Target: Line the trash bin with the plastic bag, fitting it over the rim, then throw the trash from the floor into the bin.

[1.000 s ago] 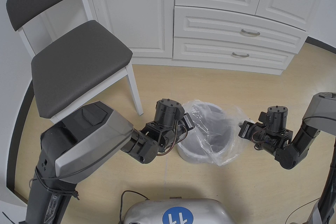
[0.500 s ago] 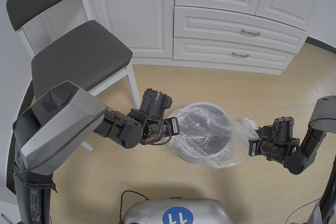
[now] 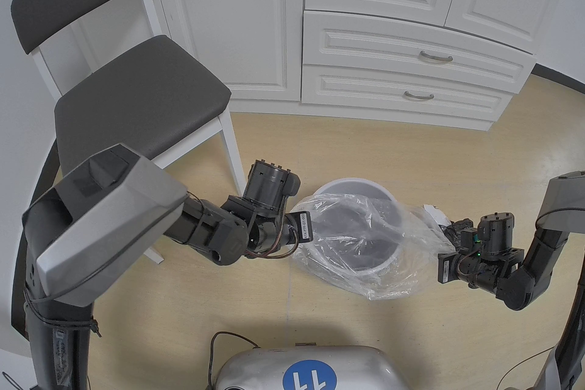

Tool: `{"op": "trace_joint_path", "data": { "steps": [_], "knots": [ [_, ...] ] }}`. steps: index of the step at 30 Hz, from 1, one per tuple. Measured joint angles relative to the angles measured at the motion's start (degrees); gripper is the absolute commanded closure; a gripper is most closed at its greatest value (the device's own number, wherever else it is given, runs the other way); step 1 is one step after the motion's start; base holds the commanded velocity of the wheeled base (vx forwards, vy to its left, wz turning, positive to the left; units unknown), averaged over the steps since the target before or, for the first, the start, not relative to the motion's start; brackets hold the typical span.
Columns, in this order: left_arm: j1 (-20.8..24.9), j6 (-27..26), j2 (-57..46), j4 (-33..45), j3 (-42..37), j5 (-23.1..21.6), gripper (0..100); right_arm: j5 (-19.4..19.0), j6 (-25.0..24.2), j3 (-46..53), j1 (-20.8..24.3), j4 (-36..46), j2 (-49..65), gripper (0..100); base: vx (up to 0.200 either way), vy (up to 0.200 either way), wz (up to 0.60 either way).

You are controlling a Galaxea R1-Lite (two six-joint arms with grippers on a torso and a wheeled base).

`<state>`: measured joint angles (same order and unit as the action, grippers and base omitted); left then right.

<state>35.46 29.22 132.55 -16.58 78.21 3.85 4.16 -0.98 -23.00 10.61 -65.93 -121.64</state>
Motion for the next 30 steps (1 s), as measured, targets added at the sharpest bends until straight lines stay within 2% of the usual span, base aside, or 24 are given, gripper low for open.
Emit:
{"op": "trace_joint_path", "data": {
  "steps": [7, 10, 11, 17, 21, 25, 30],
  "knots": [
    [1.35, 4.08, 5.55, -3.15, 4.74, 3.54, 100, 2.35, -2.3, -2.21, 0.63, -12.35, -8.83, 100, 0.0, 0.0, 0.0],
    [1.5, 4.72, 6.99, -3.58, 6.05, 4.22, 100, 2.93, -2.61, -2.44, 0.8, -13.51, -11.58, 100, 0.0, 0.0, 0.0],
    [1.41, 4.83, 7.34, -3.64, 6.33, 4.35, 100, 3.04, -2.69, -2.43, 0.85, -13.67, -12.15, 0, 0.0, 0.0, 0.0],
    [0.45, 5.05, 6.99, -3.73, 6.38, 4.0, 100, 2.97, -2.35, -0.67, 1.11, -14.13, -11.0, 0, 0.0, 0.0, 0.0],
    [-0.13, 5.16, 4.5, -3.86, 4.43, 1.05, 100, 1.61, -0.28, 2.22, 1.22, -14.1, -7.08, 0, 0.0, 0.0, 0.0],
    [-0.88, 5.24, 1.4, -4.16, 1.9, -2.3, 100, -1.23, 1.38, 5.01, 0.72, -13.84, -1.96, 0, 0.0, 0.0, 0.0],
    [-1.95, 5.23, -0.71, -4.49, 0.48, -3.69, 100, -6.64, 1.95, 6.61, -2.26, -13.53, 3.28, 0, 0.0, 0.0, 0.0]
  ]
}}
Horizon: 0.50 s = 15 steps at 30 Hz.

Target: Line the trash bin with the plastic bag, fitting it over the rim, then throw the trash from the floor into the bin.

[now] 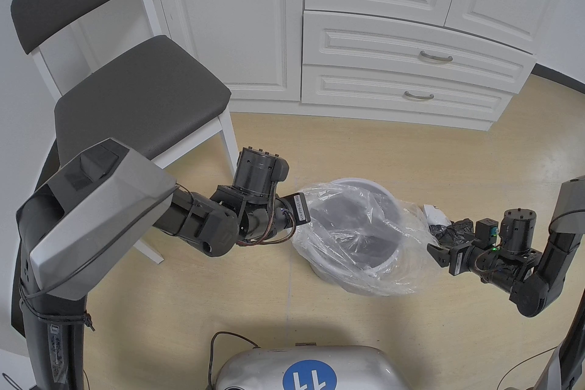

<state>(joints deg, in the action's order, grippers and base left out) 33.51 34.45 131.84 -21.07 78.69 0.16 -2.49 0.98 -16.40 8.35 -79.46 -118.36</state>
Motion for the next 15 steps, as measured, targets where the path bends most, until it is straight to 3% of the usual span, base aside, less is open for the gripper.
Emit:
{"op": "trace_joint_path", "data": {
  "steps": [5, 11, 15],
  "knots": [
    [-0.2, -0.24, 0.29, -0.06, -0.13, -0.13, 100, -4.18, -2.58, 0.22, -1.27, -0.2, 3.34, 0, 0.0, 0.0, 0.0],
    [-0.11, -0.49, 0.82, -0.04, -0.16, -0.11, 100, -2.9, -5.6, -3.96, 1.93, 1.54, 5.74, 0, 0.0, 0.0, 0.0],
    [-0.11, -0.49, 0.9, 0.1, -0.28, -0.11, 100, -1.34, -5.86, -10.01, 5.6, 9.53, 6.53, 0, 0.0, 0.0, 0.0]
  ]
}}
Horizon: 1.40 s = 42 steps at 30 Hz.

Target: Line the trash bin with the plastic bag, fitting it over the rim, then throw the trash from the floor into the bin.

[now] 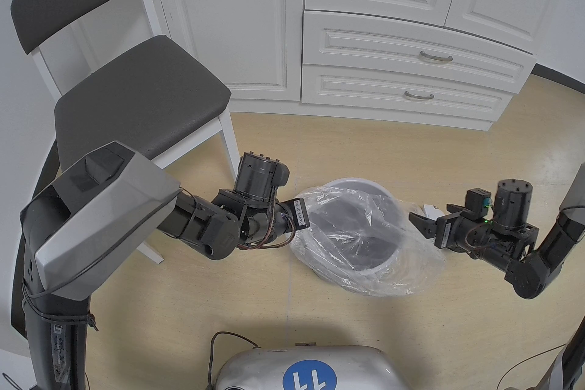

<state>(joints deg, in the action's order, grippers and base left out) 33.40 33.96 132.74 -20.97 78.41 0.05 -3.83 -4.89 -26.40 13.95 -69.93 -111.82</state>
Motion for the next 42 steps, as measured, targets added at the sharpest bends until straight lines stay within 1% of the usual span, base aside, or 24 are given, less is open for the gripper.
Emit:
{"op": "trace_joint_path", "data": {
  "steps": [3, 7, 8, 12, 17, 21, 27, 28, 30, 36, 42],
  "knots": [
    [0.0, 0.0, -0.02, 0.17, -0.13, 0.0, 100, 1.97, 0.07, -6.78, 3.05, 9.25, 0.0, 0, 0.0, 0.0, 0.0],
    [0.0, 0.0, -0.16, 0.15, -0.33, 0.0, 100, 5.74, 0.66, -16.34, 6.34, 16.06, -1.38, 0, 0.0, 0.0, 0.0],
    [0.0, -0.05, -0.2, 0.11, -0.41, 0.02, 0, 6.61, 0.98, -18.69, 7.16, 17.08, -2.01, 0, 0.0, 0.0, 0.0],
    [0.16, -0.22, -0.38, -0.6, -1.26, 0.06, 0, 9.7, 3.06, -24.94, 9.75, 19.21, -5.16, 0, 0.0, 0.0, 0.0],
    [0.79, -1.45, -0.63, -2.93, -3.5, 0.16, 0, 12.52, 6.45, -25.25, 11.9, 19.37, -9.9, 0, 0.0, 0.0, 0.0],
    [1.1, -2.44, -0.77, -4.64, -5.03, 0.17, 0, 13.24, 7.89, -24.61, 12.7, 19.02, -13.56, 0, 0.0, 0.0, 0.0],
    [1.22, -2.84, -0.94, -4.93, -5.86, 0.22, 0, 13.79, 7.92, -25.64, 12.59, 18.8, -17.03, 0, 0.0, 0.0, 0.0],
    [1.22, -2.85, -0.94, -4.97, -5.9, 0.24, 0, 13.81, 7.84, -25.84, 12.4, 18.71, -17.34, 100, 0.0, 0.0, 0.0],
    [1.22, -2.88, -0.91, -4.95, -5.95, 0.27, 0, 13.81, 7.73, -26.05, 12.07, 18.36, -17.73, 100, 0.0, 0.0, 0.0],
    [1.22, -2.93, -0.91, -4.95, -6.0, 0.3, 0, 13.84, 7.73, -26.37, 10.91, 13.81, -18.01, 100, 0.0, 0.0, 0.0],
    [1.22, -2.96, -0.94, -4.95, -6.0, 0.38, 0, 13.86, 7.75, -26.4, 9.37, 13.43, -16.62, 100, 0.0, 0.0, 0.0]
  ]
}}
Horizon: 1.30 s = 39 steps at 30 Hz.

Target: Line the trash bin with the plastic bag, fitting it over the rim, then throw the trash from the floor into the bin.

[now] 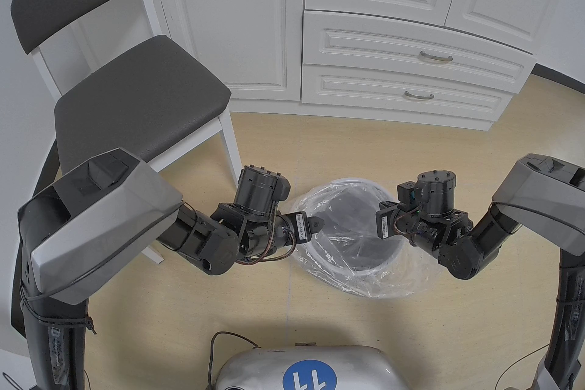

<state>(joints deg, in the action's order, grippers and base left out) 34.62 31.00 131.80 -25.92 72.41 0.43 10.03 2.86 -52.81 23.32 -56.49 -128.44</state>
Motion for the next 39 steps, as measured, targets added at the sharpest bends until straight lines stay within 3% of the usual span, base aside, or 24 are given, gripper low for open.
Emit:
{"op": "trace_joint_path", "data": {
  "steps": [6, 15, 23, 39],
  "knots": [
    [0.02, -0.07, -0.05, 0.02, 0.0, 0.15, 0, 0.04, -0.93, -1.44, -1.9, -0.73, 1.68, 100, 0.0, 0.0, 0.0],
    [-0.01, 0.0, -0.13, -0.05, 0.05, 0.22, 0, 3.86, -4.12, -9.26, -2.35, -10.18, -1.28, 100, 0.0, 0.0, 0.0],
    [-0.15, 0.0, -0.13, -0.09, 0.16, 0.26, 0, 4.85, -4.32, -14.69, -2.51, -15.98, -5.83, 100, 0.0, 0.0, 0.0],
    [-0.17, -0.16, 0.06, -0.16, 0.21, 0.26, 0, 4.33, -4.39, -18.27, -2.62, -19.02, -12.46, 100, 0.0, 0.0, 0.0]
  ]
}}
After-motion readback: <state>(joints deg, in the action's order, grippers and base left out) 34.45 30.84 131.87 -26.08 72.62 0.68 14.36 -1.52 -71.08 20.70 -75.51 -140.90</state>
